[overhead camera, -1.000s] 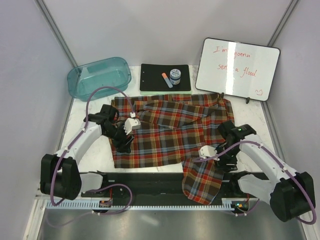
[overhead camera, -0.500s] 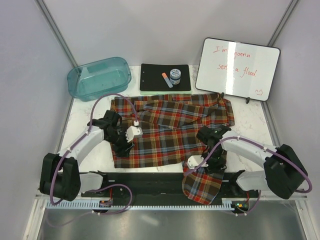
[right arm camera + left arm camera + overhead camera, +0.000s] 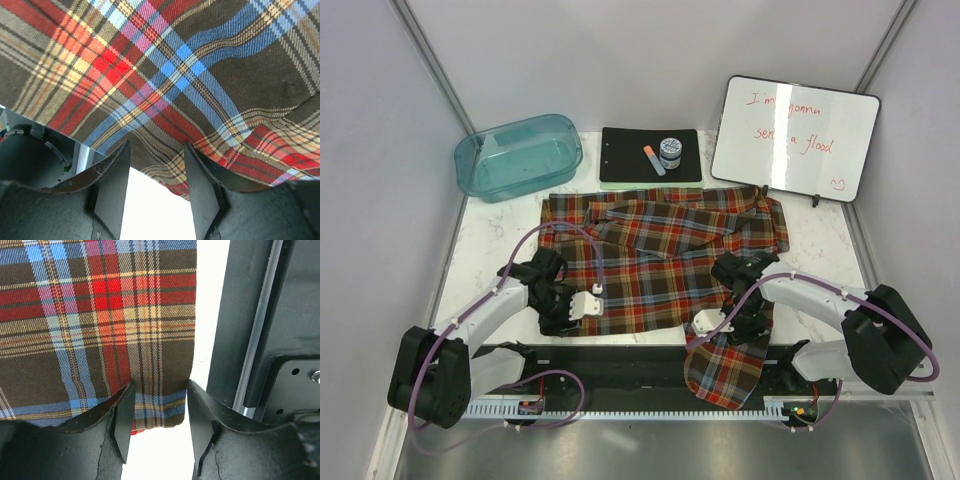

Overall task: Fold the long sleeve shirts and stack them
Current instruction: Fold the shirt

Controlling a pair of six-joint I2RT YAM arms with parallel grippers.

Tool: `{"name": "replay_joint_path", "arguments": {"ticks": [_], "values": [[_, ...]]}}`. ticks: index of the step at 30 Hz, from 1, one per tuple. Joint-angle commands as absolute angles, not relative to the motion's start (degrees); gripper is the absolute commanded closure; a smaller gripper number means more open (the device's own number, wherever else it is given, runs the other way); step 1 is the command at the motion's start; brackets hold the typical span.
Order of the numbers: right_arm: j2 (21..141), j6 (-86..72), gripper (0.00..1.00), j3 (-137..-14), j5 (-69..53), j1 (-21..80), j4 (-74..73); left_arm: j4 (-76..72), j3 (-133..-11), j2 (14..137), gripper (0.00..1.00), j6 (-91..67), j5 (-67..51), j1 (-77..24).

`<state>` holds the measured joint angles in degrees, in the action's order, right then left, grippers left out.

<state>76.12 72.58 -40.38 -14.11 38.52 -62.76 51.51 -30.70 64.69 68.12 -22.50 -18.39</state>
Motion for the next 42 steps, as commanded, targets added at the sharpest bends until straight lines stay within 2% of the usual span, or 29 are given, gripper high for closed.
{"name": "replay_joint_path", "arguments": {"ticks": [1, 7, 10, 11, 13, 14, 16, 20, 24, 27, 35, 36, 39, 40, 42], "values": [[76.7, 72.3, 0.44, -38.1, -11.9, 38.8, -59.2, 51.0, -30.6, 63.9, 0.46, 72.2, -21.2, -18.5], [77.8, 72.5, 0.46, -34.6, -8.6, 38.8, -51.9, 49.0, -30.1, 64.3, 0.44, 71.4, -21.2, -18.5], [77.8, 71.1, 0.65, -34.4, -8.3, 38.8, -49.6, 48.2, -29.3, 64.4, 0.46, 71.9, -21.0, -18.5], [77.5, 70.0, 0.76, -34.5, -8.6, 38.9, -49.7, 48.1, -28.8, 64.4, 0.50, 72.2, -21.0, -18.5], [75.9, 69.6, 0.84, -35.6, -9.3, 38.8, -50.9, 48.3, -28.7, 64.3, 0.54, 72.5, -21.0, -18.5], [75.4, 69.5, 0.93, -35.9, -9.9, 38.8, -52.4, 48.6, -28.5, 63.7, 0.58, 73.1, -20.9, -18.5], [73.5, 69.4, 1.00, -36.3, -10.1, 38.8, -53.4, 50.9, -28.7, 62.8, 0.61, 74.4, -21.6, -18.5], [71.8, 69.1, 1.00, -36.3, -9.7, 38.8, -55.3, 57.0, -30.6, 58.8, 0.64, 77.6, -24.3, -19.0], [71.2, 68.7, 1.00, -36.6, -10.6, 38.8, -56.4, 60.1, -28.7, 56.2, 0.63, 78.9, -21.6, -22.0], [71.2, 68.3, 1.00, -37.0, -10.6, 38.8, -56.7, 58.0, -26.6, 55.5, 0.57, 77.5, -20.0, -22.8], [71.2, 68.4, 1.00, -37.8, -10.6, 38.8, -57.7, 51.1, -24.3, 57.7, 0.57, 73.8, -16.8, -23.8], [71.1, 68.4, 1.00, -37.9, -10.6, 38.9, -57.8, 51.2, -24.4, 58.0, 0.59, 73.8, -16.7, -23.9], [70.5, 68.5, 1.00, -38.7, -11.2, 38.8, -58.9, 52.2, -24.3, 57.8, 0.77, 75.1, -16.5, -23.9], [70.1, 68.4, 1.00, -39.0, -11.5, 38.8, -59.8, 54.2, -24.4, 57.1, 0.86, 76.4, -16.6, -23.9], [69.0, 68.6, 1.00, -39.8, -12.0, 38.8, -60.8, 56.1, -24.7, 54.5, 0.95, 77.0, -18.0, -23.9]]}}
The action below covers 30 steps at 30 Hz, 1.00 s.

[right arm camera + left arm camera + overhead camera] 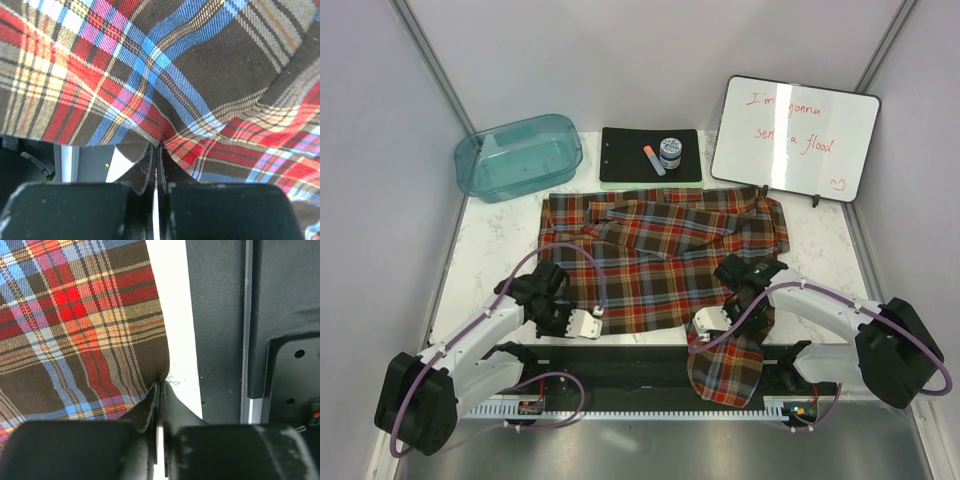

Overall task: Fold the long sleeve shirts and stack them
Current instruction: Fold the shirt

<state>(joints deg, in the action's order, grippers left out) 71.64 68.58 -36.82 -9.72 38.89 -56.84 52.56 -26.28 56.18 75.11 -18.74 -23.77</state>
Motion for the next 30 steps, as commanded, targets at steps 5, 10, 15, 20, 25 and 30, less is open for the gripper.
{"name": "replay_joint_path", "arguments": {"ticks": [5, 10, 15, 20, 25, 30], "values": [[66.0, 69.3, 1.00, -40.3, -11.0, 38.9, -63.8, 60.9, -27.9, 50.9, 0.98, 76.8, -19.2, -23.8], [63.5, 68.8, 1.00, -42.4, -10.7, 38.5, -65.6, 63.8, -32.7, 50.6, 0.98, 75.5, -21.3, -23.2], [64.1, 71.1, 1.00, -46.5, -11.0, 34.7, -67.0, 63.9, -37.3, 52.7, 0.98, 75.7, -22.2, -19.9], [69.0, 77.3, 1.00, -53.9, -12.0, 26.6, -69.3, 62.6, -43.5, 58.3, 0.98, 75.8, -25.2, -14.5], [74.7, 80.9, 1.00, -63.9, -12.5, 22.1, -70.9, 59.7, -52.5, 65.9, 0.98, 75.4, -27.0, -10.6], [84.3, 82.8, 1.00, -73.0, -13.1, 19.4, -71.5, 55.5, -60.5, 75.0, 0.98, 75.6, -26.5, -8.4]]}}
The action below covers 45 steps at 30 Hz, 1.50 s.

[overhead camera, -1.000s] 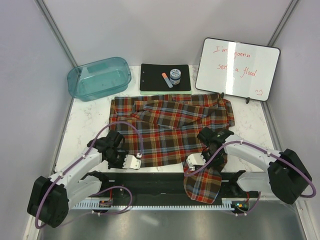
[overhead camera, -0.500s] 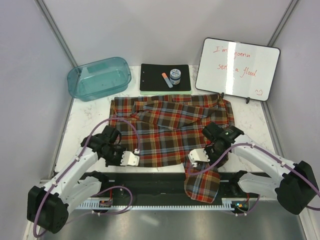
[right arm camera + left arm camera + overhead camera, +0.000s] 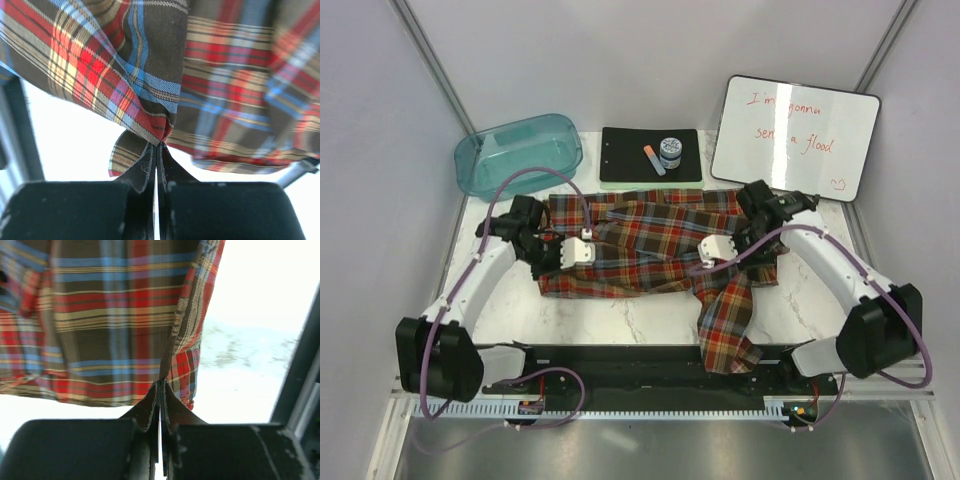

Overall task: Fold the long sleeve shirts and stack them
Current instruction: Fold the shirt

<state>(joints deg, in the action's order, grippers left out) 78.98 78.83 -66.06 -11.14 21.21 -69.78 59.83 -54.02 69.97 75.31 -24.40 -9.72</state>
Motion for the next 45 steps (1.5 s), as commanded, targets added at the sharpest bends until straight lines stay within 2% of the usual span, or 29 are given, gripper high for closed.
{"name": "replay_joint_path", "arguments": {"ticks": [1, 9, 16, 45], "values": [[85.6, 83.2, 1.00, -75.8, -13.2, 18.6, -71.5, 54.8, -61.6, 76.3, 0.98, 75.6, -26.3, -8.2], [100.4, 84.2, 1.00, -89.8, -13.0, 16.2, -71.5, 49.6, -71.4, 88.4, 0.98, 76.5, -25.3, -5.8], [110.2, 84.0, 1.00, -98.8, -12.5, 14.8, -72.2, 46.6, -74.1, 96.0, 0.98, 76.2, -24.9, -5.4], [118.4, 83.1, 1.00, -104.9, -12.4, 13.0, -70.0, 43.0, -76.7, 101.2, 0.98, 76.1, -23.0, -3.6]]}}
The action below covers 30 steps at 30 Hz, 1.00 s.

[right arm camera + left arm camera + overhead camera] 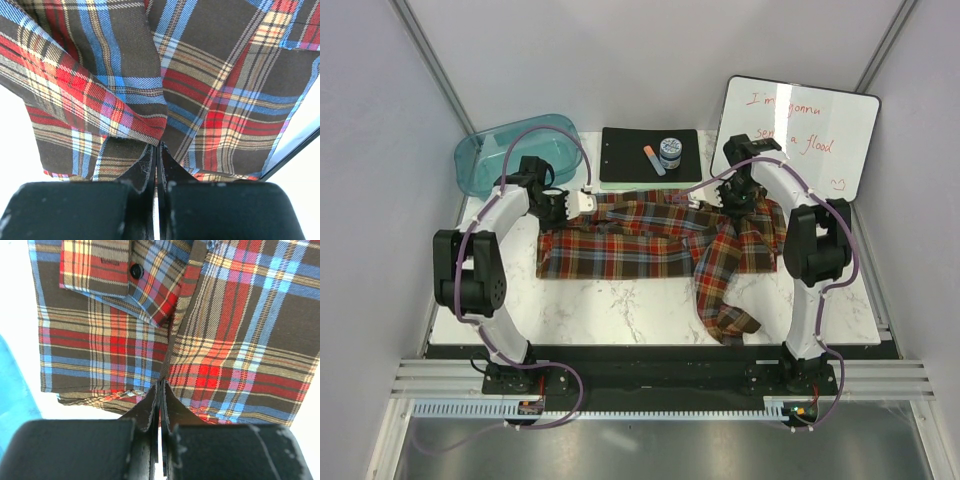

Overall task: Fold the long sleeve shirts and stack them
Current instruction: Fold the shirt

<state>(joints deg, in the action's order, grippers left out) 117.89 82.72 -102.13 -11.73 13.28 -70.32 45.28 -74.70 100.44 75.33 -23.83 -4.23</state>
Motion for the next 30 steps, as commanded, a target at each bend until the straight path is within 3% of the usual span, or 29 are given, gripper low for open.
{"name": "replay_joint_path", "arguments": {"ticks": [1, 12, 15, 16, 18, 19, 20, 22, 26, 30], "values": [[118.5, 83.0, 1.00, -105.0, -12.5, 13.0, -70.0, 42.9, -76.7, 101.4, 0.98, 76.1, -23.0, -3.5], [120.1, 82.3, 1.00, -106.3, -12.5, 12.9, -69.0, 41.7, -77.4, 103.7, 0.98, 76.6, -21.7, -2.9], [121.5, 79.5, 0.86, -107.0, -12.6, 12.8, -68.0, 40.5, -77.3, 105.3, 0.97, 74.5, -20.8, -2.8], [121.8, 78.3, 0.68, -107.5, -12.7, 12.7, -68.0, 40.3, -77.1, 105.3, 0.93, 73.0, -20.7, -2.7], [121.7, 73.8, 0.54, -109.3, -13.5, 11.8, -68.3, 38.2, -76.9, 104.8, 0.79, 69.3, -20.5, -1.9], [121.6, 71.6, 0.42, -110.0, -14.9, 11.3, -68.6, 38.1, -77.4, 104.2, 0.74, 65.3, -20.7, -1.5], [121.4, 68.0, 0.40, -111.7, -15.8, 9.5, -69.7, 38.1, -77.7, 103.6, 0.67, 63.3, -20.6, -1.2], [121.0, 63.4, 0.33, -113.5, -18.5, 7.3, -71.5, 38.0, -77.9, 101.2, 0.63, 57.5, -21.0, -0.4], [120.5, 53.7, 0.31, -113.2, -28.6, 0.2, -77.5, 38.8, -75.4, 95.9, 0.50, 50.6, -22.5, -0.9], [120.0, 48.3, 0.34, -105.9, -34.3, -4.9, -77.6, 39.7, -70.2, 93.5, 0.48, 46.5, -23.7, -2.4]]}}
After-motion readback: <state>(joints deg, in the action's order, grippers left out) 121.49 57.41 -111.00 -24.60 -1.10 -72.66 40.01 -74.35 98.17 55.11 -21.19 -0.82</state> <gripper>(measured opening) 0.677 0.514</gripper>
